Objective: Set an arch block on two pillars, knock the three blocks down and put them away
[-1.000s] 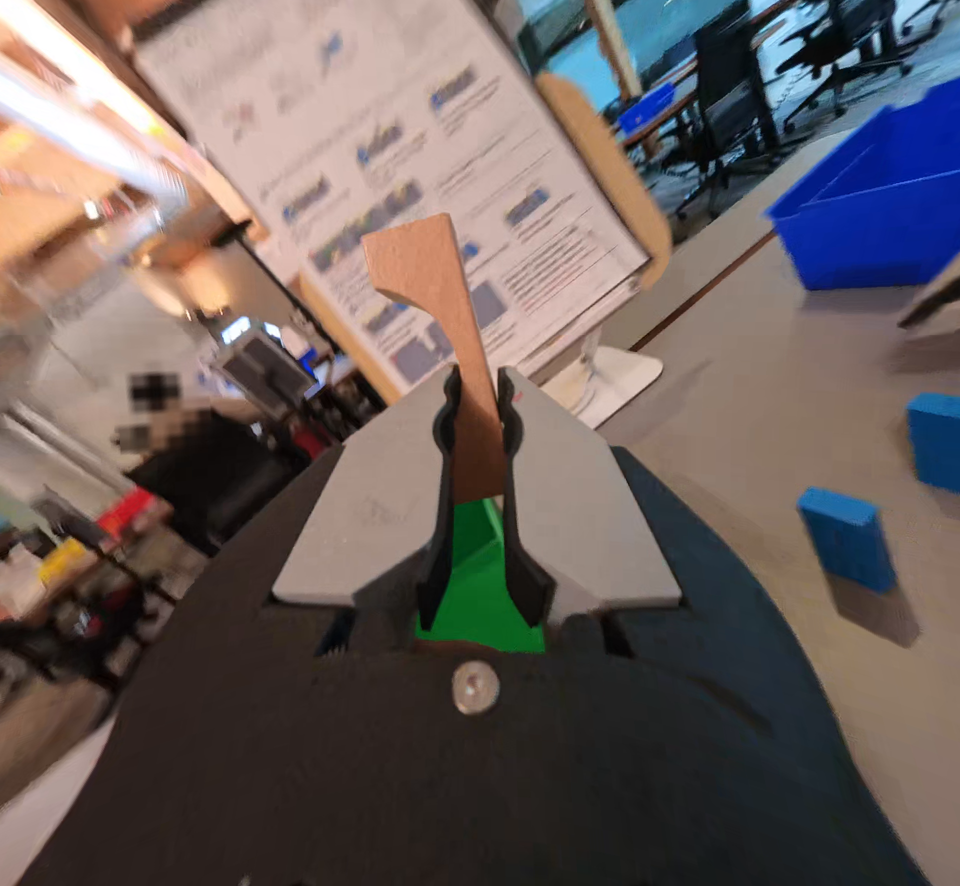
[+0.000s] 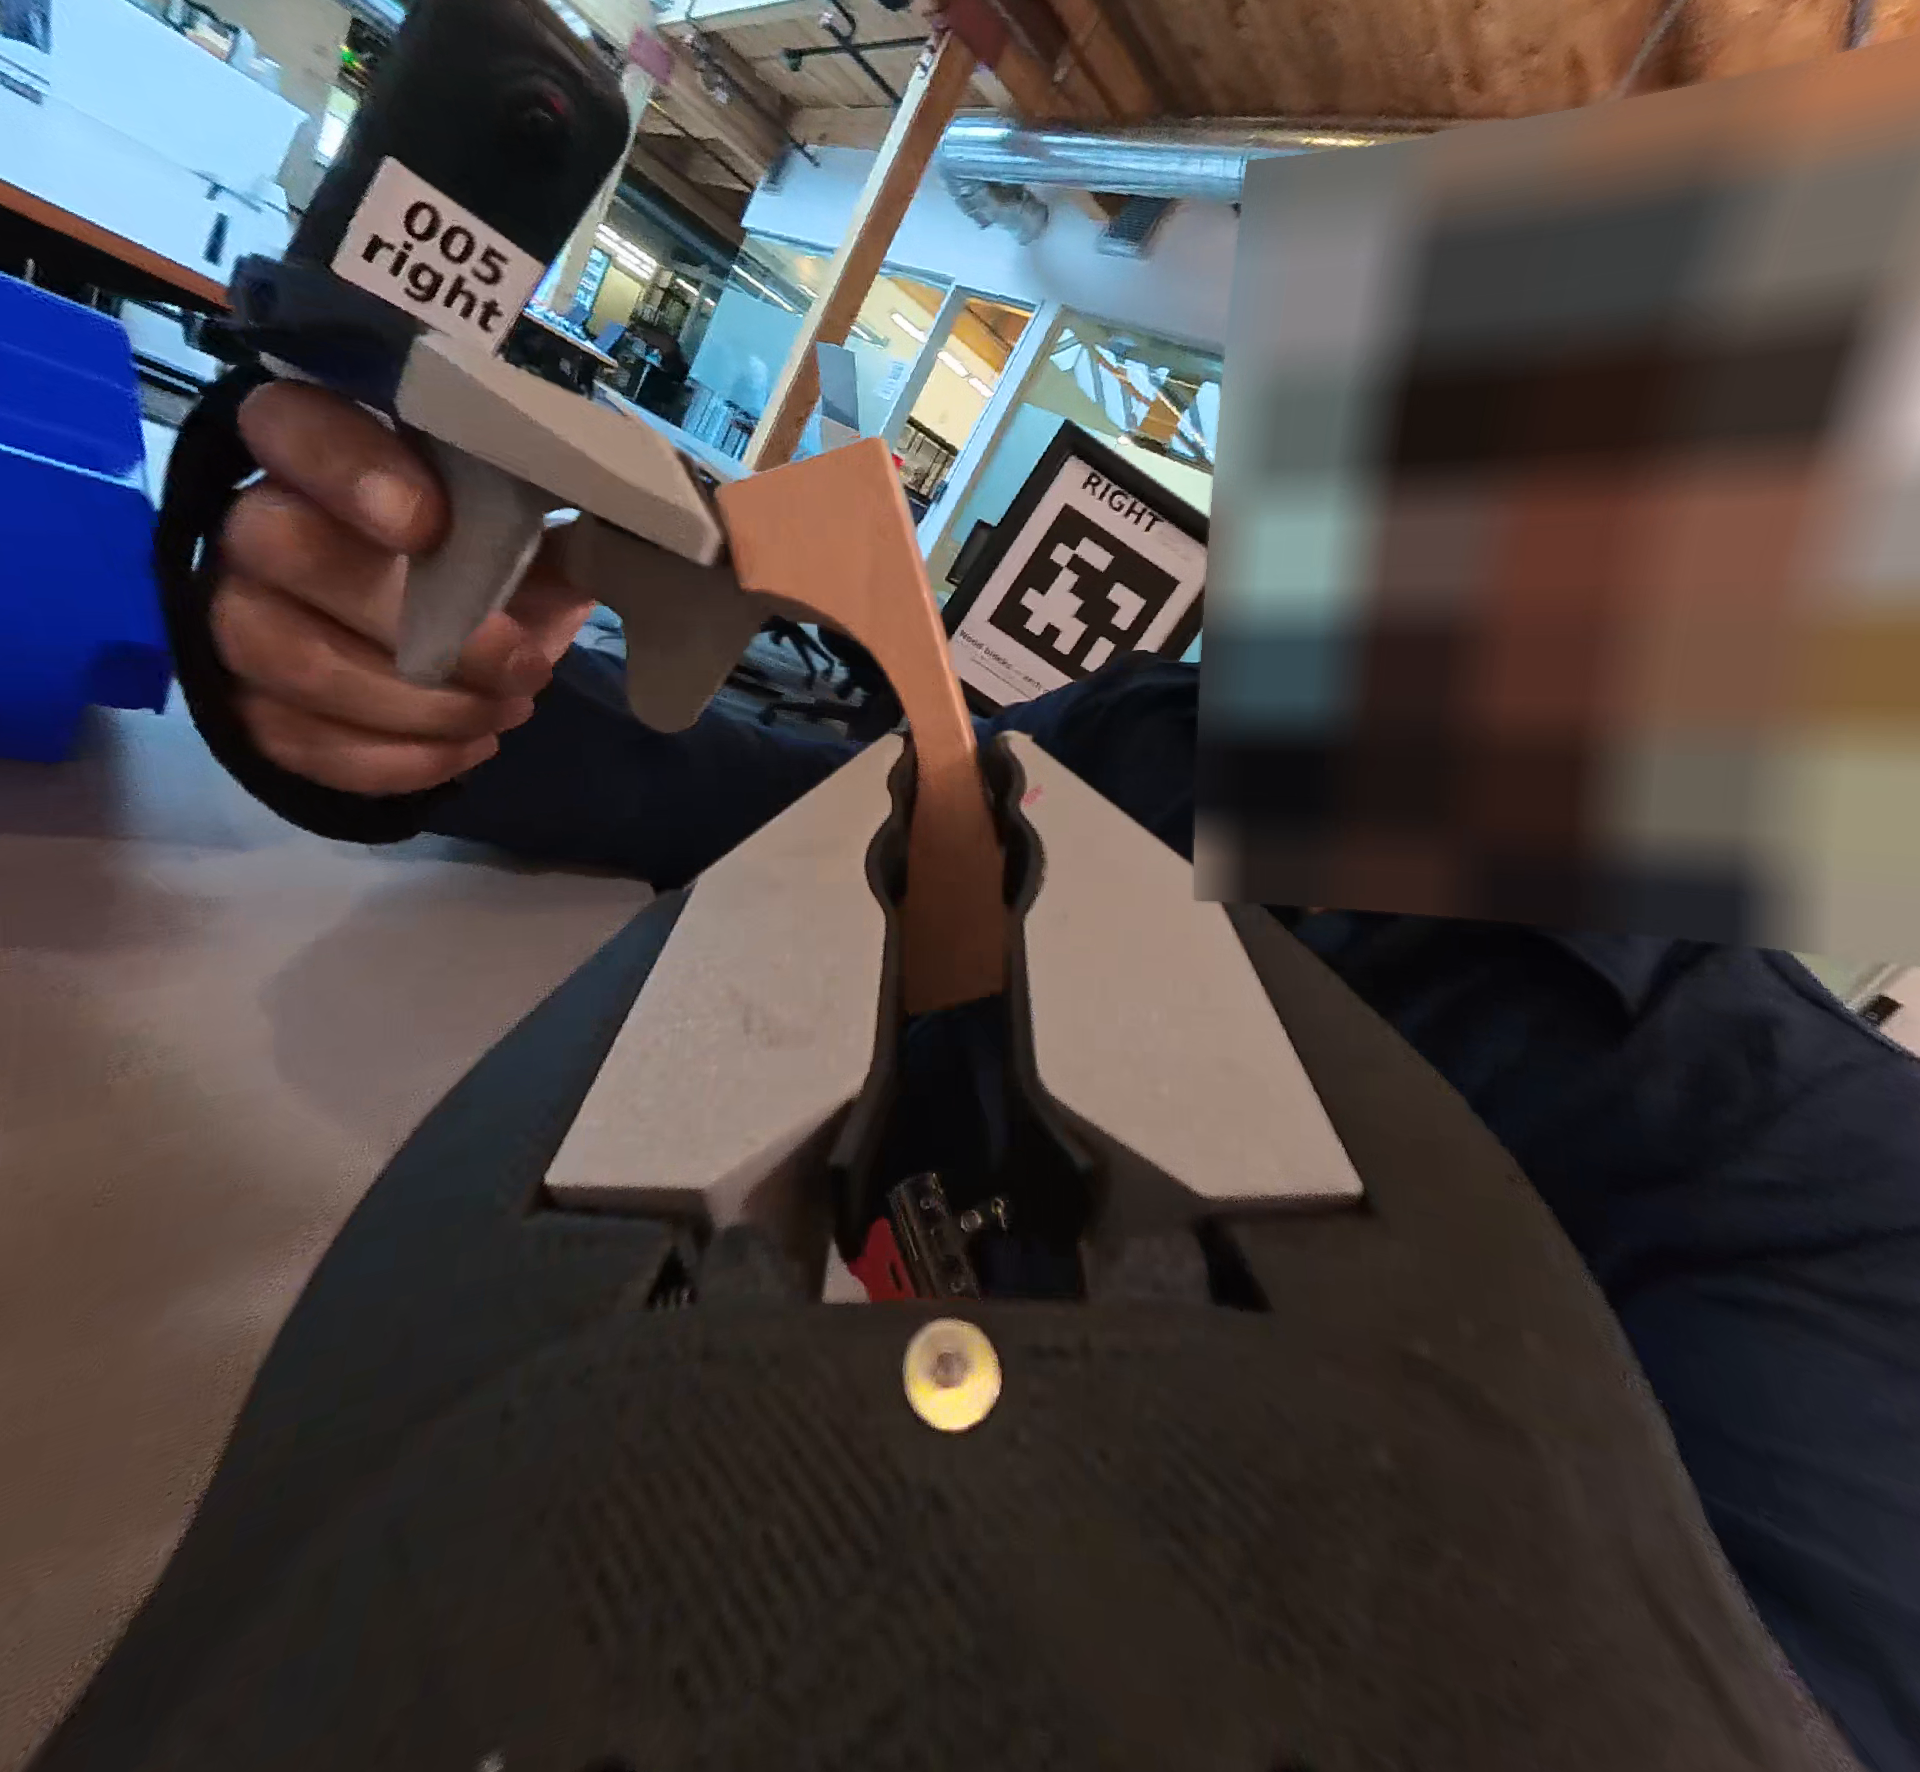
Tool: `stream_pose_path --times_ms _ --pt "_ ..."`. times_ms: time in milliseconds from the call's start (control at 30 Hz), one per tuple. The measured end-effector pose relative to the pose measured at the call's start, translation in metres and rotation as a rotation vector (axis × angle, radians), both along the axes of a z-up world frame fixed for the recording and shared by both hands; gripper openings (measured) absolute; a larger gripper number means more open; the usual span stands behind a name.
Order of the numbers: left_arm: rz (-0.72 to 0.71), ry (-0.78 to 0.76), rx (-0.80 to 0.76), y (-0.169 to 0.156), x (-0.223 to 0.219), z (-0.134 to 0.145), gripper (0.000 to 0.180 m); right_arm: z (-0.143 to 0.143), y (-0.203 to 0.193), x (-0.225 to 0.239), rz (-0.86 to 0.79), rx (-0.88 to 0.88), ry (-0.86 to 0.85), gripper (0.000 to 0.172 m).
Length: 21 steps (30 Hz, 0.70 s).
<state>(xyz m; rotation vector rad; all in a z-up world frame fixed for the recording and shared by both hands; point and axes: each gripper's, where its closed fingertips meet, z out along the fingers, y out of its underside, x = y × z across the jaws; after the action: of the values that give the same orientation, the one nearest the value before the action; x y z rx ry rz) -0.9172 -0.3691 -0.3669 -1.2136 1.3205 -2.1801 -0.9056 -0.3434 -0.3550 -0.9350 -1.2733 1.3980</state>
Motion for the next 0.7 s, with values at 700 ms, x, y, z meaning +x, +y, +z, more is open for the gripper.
stream_pose_path --times_ms 700 --pt "0.124 0.016 -0.074 0.023 0.008 -0.004 0.011 -0.011 0.002 -0.017 -0.001 -0.062 -0.046 0.041"
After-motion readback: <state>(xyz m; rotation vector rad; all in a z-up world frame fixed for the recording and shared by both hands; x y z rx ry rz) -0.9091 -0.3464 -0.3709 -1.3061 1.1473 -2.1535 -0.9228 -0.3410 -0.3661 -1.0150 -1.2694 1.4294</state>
